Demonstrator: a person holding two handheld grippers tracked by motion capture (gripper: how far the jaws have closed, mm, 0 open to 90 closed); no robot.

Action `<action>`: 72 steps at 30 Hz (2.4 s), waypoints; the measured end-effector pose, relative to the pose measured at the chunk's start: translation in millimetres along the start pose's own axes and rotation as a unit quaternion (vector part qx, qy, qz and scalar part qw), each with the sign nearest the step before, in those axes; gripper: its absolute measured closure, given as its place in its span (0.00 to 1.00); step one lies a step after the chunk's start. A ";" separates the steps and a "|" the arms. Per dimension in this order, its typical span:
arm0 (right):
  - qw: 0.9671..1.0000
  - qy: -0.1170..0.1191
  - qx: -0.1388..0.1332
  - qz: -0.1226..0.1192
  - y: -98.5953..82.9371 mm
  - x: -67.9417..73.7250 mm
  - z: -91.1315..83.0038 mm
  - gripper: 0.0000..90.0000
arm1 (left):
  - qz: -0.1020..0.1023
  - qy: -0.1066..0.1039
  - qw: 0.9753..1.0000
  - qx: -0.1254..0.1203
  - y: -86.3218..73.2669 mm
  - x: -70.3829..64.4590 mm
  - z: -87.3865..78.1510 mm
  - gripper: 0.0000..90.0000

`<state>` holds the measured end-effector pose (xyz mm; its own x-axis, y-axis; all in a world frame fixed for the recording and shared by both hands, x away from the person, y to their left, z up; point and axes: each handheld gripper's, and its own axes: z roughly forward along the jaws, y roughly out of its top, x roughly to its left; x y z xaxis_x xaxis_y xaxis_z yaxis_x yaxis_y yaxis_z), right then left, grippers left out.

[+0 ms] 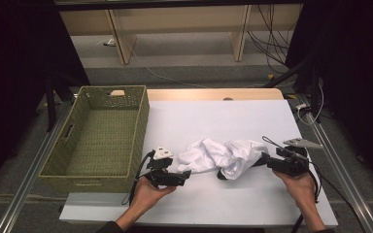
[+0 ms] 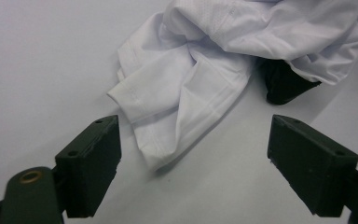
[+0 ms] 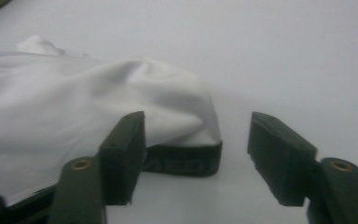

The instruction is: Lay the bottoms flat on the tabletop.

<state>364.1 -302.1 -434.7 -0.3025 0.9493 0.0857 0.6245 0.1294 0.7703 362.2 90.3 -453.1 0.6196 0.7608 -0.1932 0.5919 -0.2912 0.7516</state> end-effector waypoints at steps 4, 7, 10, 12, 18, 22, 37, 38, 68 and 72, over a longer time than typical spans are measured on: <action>1.000 0.004 -0.008 -0.006 -2.4 13.4 -14.3 0.32 | -0.004 0.003 1.000 0.002 4.3 4.0 5.7 0.19; 1.000 0.020 -0.005 -0.007 -8.7 24.4 -19.9 0.28 | -0.001 0.006 1.000 0.002 8.9 3.7 8.9 0.19; 0.999 0.039 -0.001 -0.019 -14.3 33.9 -24.5 0.26 | 0.001 0.008 1.000 0.000 16.2 3.5 12.7 0.19; 0.998 0.056 0.004 -0.018 -19.0 41.1 -27.8 0.24 | -0.003 0.008 1.000 0.000 20.5 2.7 16.2 0.19; 0.996 0.082 0.015 -0.038 -27.2 61.3 -24.7 0.22 | 0.001 0.015 1.000 0.008 28.6 1.0 33.5 0.19; 0.994 0.099 0.017 -0.046 -28.2 74.3 -19.1 0.21 | 0.002 0.011 1.000 0.020 30.9 2.4 45.6 0.19; 0.991 0.105 0.054 -0.064 -29.4 102.9 16.6 0.21 | 0.014 0.013 0.997 0.071 30.2 11.7 72.1 0.19; 0.991 0.102 0.059 -0.066 -29.1 105.9 20.3 0.21 | 0.013 0.013 0.997 0.074 30.1 11.8 73.5 0.19; 0.995 0.033 0.075 -0.049 -9.9 43.8 30.6 0.88 | 0.109 -0.017 0.986 0.124 9.1 -5.7 46.8 0.90; 0.996 0.020 0.073 -0.047 -7.8 32.8 30.5 0.88 | 0.117 -0.026 0.984 0.132 3.9 -10.1 39.3 0.90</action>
<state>371.2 -263.2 -457.2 -0.3910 0.9193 0.0449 0.6887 0.2599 0.6769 378.5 58.8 -473.0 0.7763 0.6261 -0.0726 0.5393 -0.6002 0.5906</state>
